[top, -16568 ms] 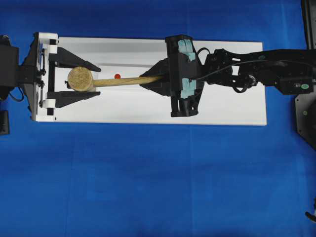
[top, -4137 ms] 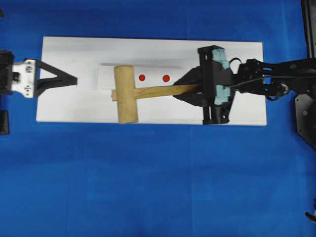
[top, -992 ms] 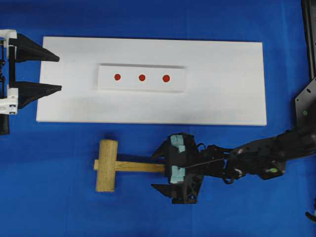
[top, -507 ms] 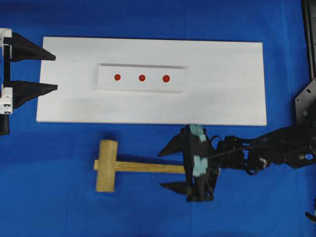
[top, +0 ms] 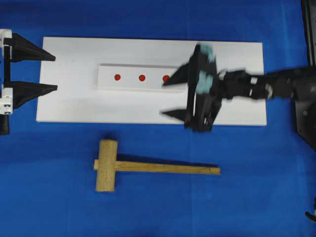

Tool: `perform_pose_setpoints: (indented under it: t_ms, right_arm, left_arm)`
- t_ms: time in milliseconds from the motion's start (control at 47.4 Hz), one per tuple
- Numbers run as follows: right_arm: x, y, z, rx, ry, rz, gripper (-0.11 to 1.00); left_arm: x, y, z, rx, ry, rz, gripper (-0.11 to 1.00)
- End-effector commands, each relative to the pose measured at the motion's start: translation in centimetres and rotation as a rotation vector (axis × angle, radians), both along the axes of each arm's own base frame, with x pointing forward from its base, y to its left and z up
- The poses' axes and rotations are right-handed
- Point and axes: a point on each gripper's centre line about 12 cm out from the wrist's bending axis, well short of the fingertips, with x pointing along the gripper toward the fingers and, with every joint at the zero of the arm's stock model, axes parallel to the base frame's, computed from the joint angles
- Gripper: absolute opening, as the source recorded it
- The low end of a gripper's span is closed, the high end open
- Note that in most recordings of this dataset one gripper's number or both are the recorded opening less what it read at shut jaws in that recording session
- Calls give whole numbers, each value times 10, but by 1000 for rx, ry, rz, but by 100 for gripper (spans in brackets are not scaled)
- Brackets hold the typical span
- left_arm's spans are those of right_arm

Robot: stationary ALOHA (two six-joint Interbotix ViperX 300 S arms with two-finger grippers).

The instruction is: Hit the mark with a hammer.

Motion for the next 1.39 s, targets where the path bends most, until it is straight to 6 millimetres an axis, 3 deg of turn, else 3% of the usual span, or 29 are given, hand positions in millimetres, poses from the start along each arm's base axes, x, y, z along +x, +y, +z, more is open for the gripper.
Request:
perform_pose_setpoints:
  t_ms: [0, 232, 654, 992, 1161, 1372]
  right_arm:
    - [-5, -9, 18, 3, -28, 5, 81]
    - [-32, -5, 46, -11, -87, 52, 81]
    - [-122, 3, 74, -88, -250, 72, 81]
    - [-188, 12, 44, -130, -319, 91, 81]
    - [-204, 14, 22, -102, -319, 78, 81]
    - [-210, 12, 1, -87, -292, 49, 81]
  left_arm:
    - [1, 0, 3, 0, -2, 2, 85]
    - [-6, 0, 4, 27, 25, -7, 85]
    - [-28, -3, 17, 174, -28, -48, 85]
    - [-42, -8, 8, 236, -47, -85, 84]
    - [-43, -9, -4, 231, -38, -87, 84]
    - [-43, -9, -15, 239, -77, -82, 82]
